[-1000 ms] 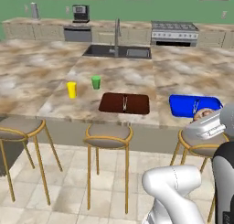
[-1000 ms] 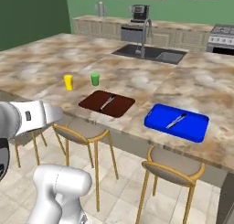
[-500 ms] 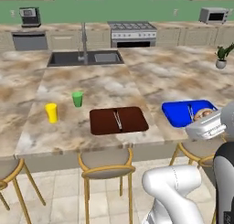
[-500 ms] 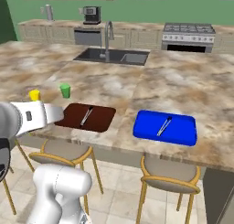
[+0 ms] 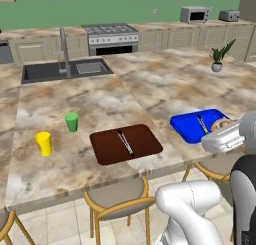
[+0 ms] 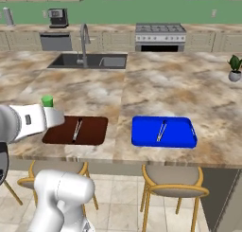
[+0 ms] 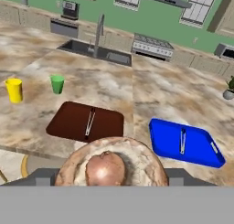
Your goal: Gather the mushroom and lemon from the fridge and place them on a tray on the dining counter. Then gather the chicken drumstick and fish from the fridge and place them on the other tray.
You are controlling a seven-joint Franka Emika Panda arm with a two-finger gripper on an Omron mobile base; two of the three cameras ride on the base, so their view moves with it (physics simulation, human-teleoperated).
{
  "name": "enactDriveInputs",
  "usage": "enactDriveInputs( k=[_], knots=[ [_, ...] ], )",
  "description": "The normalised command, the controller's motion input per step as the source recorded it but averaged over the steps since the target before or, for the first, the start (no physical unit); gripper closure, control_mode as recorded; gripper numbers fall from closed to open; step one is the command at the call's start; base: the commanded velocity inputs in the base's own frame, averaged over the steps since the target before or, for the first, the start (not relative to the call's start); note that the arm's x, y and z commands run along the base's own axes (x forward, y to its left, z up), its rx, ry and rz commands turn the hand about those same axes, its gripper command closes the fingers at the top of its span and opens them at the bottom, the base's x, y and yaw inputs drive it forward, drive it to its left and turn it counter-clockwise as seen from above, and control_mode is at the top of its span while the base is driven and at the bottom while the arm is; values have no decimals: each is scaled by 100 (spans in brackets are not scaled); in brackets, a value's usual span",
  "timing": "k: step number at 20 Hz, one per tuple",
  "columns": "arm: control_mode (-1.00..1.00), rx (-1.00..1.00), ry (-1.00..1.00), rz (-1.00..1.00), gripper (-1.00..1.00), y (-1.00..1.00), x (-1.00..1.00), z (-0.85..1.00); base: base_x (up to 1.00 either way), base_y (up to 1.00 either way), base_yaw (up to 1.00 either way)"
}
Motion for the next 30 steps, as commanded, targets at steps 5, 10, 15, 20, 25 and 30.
enactDriveInputs(
  k=[5, 10, 15, 20, 25, 30],
  knots=[
    [-100, 0, 8, -19, 100, 37, 95, -3, 0, 0, 0],
    [-100, 0, 13, -9, 100, 34, 98, -29, 0, 0, 0],
    [-100, 2, 17, -1, 100, 30, 87, -57, 0, 0, 0],
    [-100, 2, 17, 0, 100, 34, 67, -61, 0, 0, 0],
    [-100, 0, 9, 0, 100, 42, 67, -61, 0, 0, 0],
    [-100, 0, 0, 0, 100, 33, 50, -73, 0, 0, 0]
  ],
)
